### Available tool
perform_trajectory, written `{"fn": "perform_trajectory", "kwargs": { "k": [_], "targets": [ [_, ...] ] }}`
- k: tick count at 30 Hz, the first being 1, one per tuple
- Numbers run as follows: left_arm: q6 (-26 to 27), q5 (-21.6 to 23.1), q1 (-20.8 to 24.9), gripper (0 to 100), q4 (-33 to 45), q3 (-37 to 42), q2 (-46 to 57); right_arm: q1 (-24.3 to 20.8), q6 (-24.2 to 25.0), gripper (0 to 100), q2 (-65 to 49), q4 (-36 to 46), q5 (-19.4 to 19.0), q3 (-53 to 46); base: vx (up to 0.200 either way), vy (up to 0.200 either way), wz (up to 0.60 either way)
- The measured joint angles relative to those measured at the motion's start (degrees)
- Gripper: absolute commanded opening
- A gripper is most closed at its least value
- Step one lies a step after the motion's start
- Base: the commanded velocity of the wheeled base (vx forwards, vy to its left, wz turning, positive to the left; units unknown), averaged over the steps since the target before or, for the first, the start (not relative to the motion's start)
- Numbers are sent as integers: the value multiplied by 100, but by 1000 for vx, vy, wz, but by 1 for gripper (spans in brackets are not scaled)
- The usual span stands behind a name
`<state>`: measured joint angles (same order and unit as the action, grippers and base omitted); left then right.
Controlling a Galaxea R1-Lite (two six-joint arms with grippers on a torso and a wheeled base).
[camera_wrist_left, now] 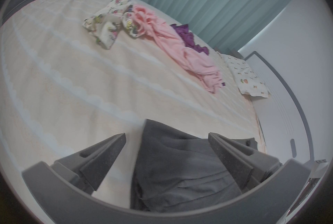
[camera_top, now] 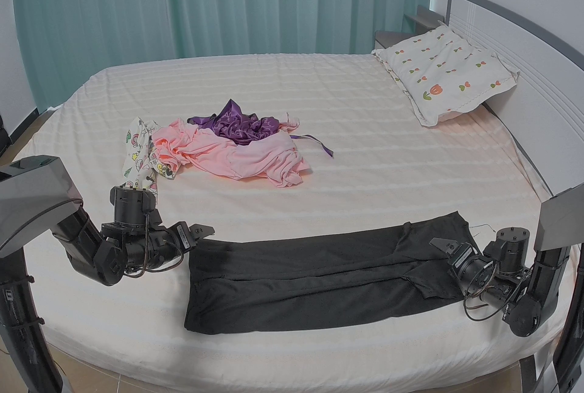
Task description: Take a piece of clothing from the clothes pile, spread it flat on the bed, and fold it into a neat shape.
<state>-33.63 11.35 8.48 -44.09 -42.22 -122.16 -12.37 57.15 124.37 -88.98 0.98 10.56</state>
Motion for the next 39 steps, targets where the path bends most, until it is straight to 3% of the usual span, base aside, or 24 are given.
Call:
{"fn": "perform_trajectory", "kwargs": {
  "k": [9,33,39],
  "targets": [
    [197,15,249,100,438,77,157,4,-2,100,-24,0,6,0,0,0,0],
    [897,20,449,100,433,418,-168,-7,-2,100,-39,0,9,-1,0,0,0],
    [933,204,450,100,405,421,-218,-9,-2,100,-37,0,9,-1,0,0,0]
  ]
}}
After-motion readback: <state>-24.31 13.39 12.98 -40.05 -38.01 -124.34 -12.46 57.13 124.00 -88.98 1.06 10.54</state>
